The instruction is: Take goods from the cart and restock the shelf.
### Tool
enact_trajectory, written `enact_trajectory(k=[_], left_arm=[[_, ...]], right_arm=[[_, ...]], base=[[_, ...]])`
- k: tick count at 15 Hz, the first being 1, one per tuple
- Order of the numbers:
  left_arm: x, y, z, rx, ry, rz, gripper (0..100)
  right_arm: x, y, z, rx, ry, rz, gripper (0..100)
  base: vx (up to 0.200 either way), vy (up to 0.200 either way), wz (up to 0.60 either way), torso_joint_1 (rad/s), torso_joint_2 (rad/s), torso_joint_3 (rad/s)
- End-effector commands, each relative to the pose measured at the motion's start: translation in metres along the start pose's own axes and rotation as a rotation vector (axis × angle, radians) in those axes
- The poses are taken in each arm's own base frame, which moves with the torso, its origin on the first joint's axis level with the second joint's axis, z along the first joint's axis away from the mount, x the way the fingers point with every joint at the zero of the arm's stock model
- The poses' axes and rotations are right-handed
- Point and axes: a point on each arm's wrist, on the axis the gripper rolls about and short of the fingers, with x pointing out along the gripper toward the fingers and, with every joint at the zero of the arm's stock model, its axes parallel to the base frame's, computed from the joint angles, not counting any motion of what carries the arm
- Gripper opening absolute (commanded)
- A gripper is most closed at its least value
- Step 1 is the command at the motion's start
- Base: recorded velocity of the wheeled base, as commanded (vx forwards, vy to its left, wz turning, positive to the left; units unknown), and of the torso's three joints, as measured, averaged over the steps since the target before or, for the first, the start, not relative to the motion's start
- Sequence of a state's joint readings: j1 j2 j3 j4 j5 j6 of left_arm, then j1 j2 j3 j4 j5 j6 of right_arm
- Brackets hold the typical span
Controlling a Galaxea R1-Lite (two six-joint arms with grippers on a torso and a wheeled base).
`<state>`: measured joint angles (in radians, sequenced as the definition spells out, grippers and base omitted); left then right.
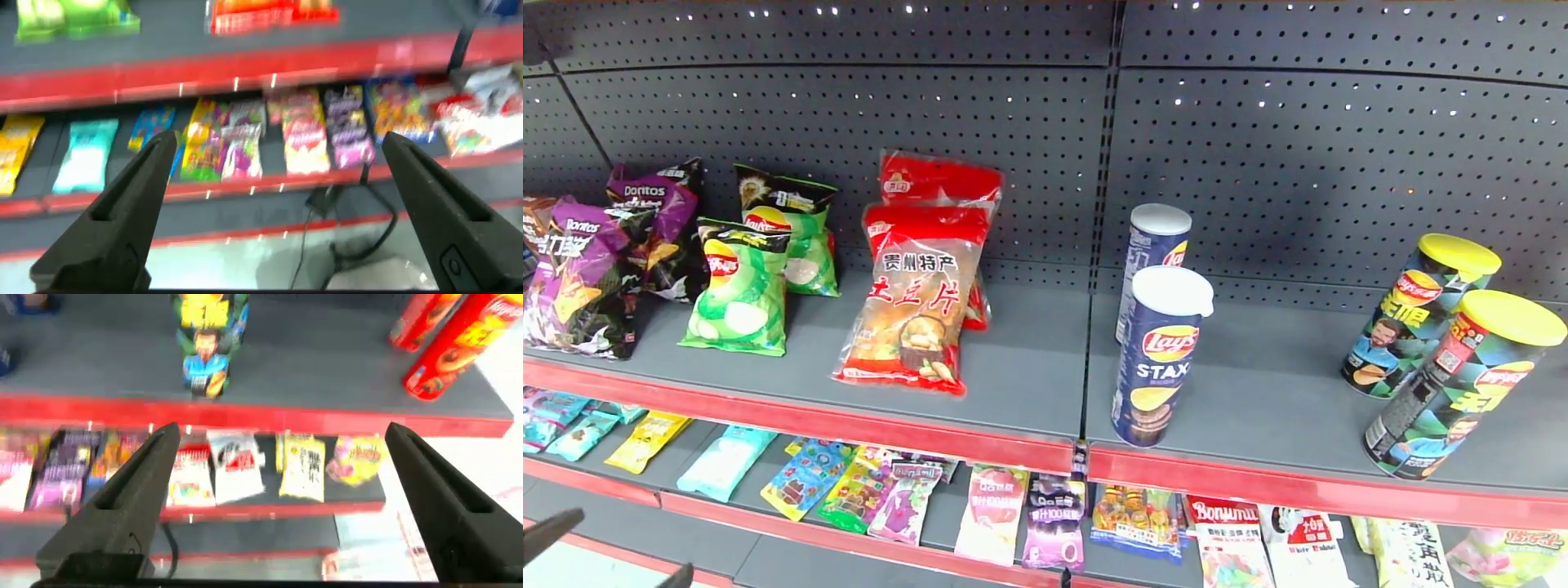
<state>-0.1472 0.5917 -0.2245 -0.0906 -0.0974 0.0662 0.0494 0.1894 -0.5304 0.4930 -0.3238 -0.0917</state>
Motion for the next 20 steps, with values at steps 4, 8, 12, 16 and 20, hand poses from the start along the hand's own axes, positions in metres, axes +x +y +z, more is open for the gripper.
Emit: enact_trajectory(k=[4,8,12,16,20], left_arm=[[0.167,-0.039,0.076,-0.132,0.019,-0.039,100],[0.211,-0.079,0.089,-0.118,0.190,-0.112,100],[0.235,-0.110,0.079,-0.074,0.269,-0.172,100],[0.253,-0.144,0.063,-0.047,0.324,-0.225,100],[0.274,-0.159,0.060,-0.045,0.335,-0.225,100]], right_arm=[[0.024,0.011,-0.028,-0.019,0.011,0.010,100],[0.026,0.014,-0.039,-0.049,0.028,0.055,100],[0.027,0.014,-0.042,-0.049,0.034,0.058,100],[0.027,0.014,-0.042,-0.047,0.034,0.058,100],[0.027,0.014,-0.042,-0.048,0.035,0.058,100]], base=[[0.000,0.000,0.00,0.000,0.00,0.000],[0.000,0.000,0.00,0.000,0.00,0.000],[0.000,0.000,0.00,0.000,0.00,0.000],[0.000,0.000,0.00,0.000,0.00,0.000],[0.000,0.000,0.00,0.000,0.00,0.000]])
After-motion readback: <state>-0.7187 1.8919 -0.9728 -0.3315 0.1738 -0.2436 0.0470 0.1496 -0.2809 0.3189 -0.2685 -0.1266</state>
